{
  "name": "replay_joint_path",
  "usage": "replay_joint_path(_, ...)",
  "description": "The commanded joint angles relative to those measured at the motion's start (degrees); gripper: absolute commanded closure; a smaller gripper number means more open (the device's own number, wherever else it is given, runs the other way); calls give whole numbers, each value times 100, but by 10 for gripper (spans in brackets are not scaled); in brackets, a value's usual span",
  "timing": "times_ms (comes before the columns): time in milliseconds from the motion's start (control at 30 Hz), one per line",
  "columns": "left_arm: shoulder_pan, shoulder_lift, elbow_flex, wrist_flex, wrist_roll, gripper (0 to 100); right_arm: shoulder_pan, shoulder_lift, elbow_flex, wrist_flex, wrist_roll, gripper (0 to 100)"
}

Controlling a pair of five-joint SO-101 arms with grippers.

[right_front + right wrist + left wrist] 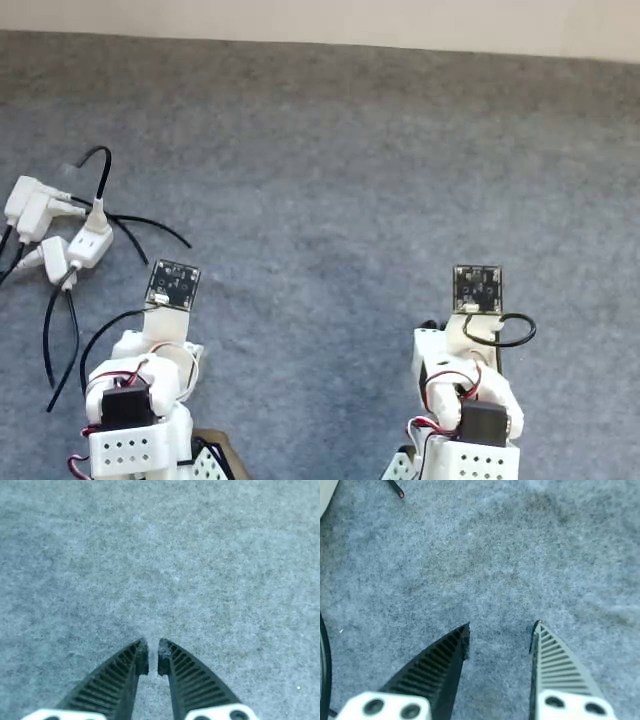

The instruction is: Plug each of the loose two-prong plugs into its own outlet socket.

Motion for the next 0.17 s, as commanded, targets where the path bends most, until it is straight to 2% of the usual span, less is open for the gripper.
replay_joint_path(0,-13,-13,101,53,44,803,40,4,848,48,53,954)
replay_joint_path(133,-13,-13,101,53,44,803,40,4,848,48,53,954)
